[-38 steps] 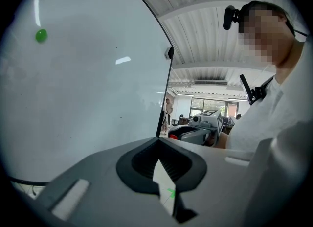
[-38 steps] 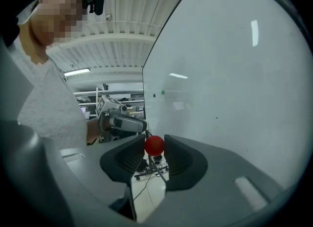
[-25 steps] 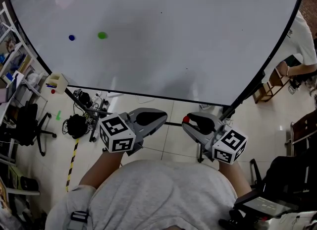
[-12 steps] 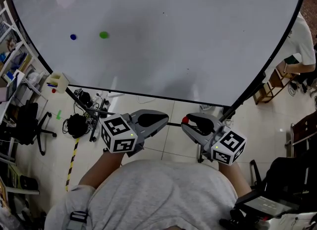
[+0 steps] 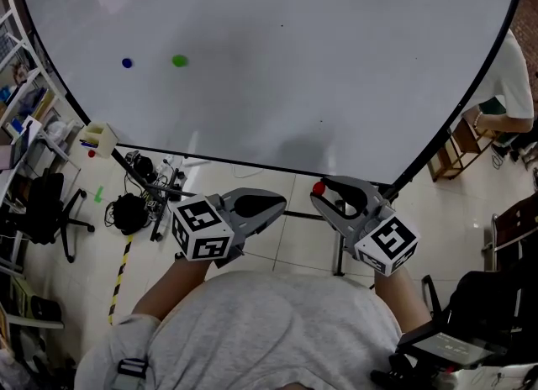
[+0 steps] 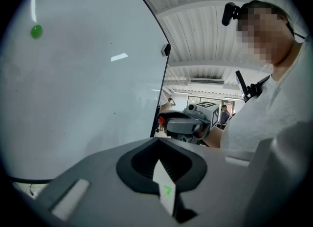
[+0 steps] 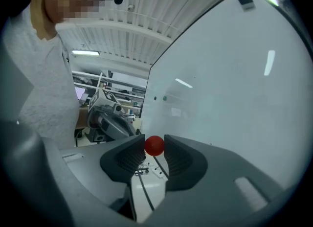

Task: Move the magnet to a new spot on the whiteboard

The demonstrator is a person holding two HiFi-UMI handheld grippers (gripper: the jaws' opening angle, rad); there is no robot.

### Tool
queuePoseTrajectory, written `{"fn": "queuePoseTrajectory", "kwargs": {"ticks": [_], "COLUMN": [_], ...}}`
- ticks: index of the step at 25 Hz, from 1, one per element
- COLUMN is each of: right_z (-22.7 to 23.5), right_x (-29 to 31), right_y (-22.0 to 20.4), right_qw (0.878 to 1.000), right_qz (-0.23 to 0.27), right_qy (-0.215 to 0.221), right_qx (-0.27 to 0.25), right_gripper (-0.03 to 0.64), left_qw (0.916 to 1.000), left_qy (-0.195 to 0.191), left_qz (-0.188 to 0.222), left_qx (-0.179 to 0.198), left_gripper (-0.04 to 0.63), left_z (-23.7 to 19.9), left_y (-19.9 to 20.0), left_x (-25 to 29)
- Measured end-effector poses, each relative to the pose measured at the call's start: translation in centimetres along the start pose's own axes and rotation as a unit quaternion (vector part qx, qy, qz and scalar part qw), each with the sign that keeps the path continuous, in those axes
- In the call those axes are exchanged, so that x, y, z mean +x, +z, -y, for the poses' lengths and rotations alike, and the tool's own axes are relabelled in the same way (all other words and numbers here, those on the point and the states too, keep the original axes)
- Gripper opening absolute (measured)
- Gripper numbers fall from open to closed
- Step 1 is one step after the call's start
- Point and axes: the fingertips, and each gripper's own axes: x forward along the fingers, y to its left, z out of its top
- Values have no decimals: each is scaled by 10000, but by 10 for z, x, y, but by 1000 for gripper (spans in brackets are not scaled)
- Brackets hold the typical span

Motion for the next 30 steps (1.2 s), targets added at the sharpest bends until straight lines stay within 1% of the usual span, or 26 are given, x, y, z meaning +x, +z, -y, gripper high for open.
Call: {"fn": "queuePoseTrajectory", "kwargs": {"ticks": [5, 8, 10, 12, 15, 20, 22, 23, 30], "right_z": [26, 44, 57, 70, 88, 117, 126, 129, 153], "right_x": [13, 24, 37, 49, 62, 80, 86, 88, 96], "right_y": [26, 45, 54, 60, 71, 84, 82, 82, 72], "right_qw": [9957, 9878, 9790, 9671, 9449, 8959, 8812, 8775, 8653], "right_qz": [-118, -215, -289, -417, -629, -987, -1132, -1173, -1301], "right_qy": [-282, -568, -751, -979, -1345, -1925, -2067, -2121, -2403], "right_qx": [-876, -1431, -1872, -2310, -2916, -3881, -4097, -4139, -4203], "right_gripper": [127, 127, 127, 126, 126, 126, 126, 126, 118], "left_qw": [10000, 10000, 10000, 10000, 9999, 9997, 9996, 9996, 9994], "left_qy": [29, 51, 61, 69, 102, 204, 247, 264, 323], "left_qz": [14, 22, 18, 6, 3, 24, 43, 52, 56], "left_qx": [0, -15, -35, -52, -75, -97, -99, -97, -115], "left_gripper": [-18, -18, -18, -18, -18, -18, -18, -18, -18], "left_z": [3, 0, -6, -11, -15, -24, -27, -28, -33], "left_y": [4, 6, 3, -1, -4, -4, -4, -3, -3], "left_x": [-1, -5, -8, -11, -15, -23, -26, -27, -32]}}
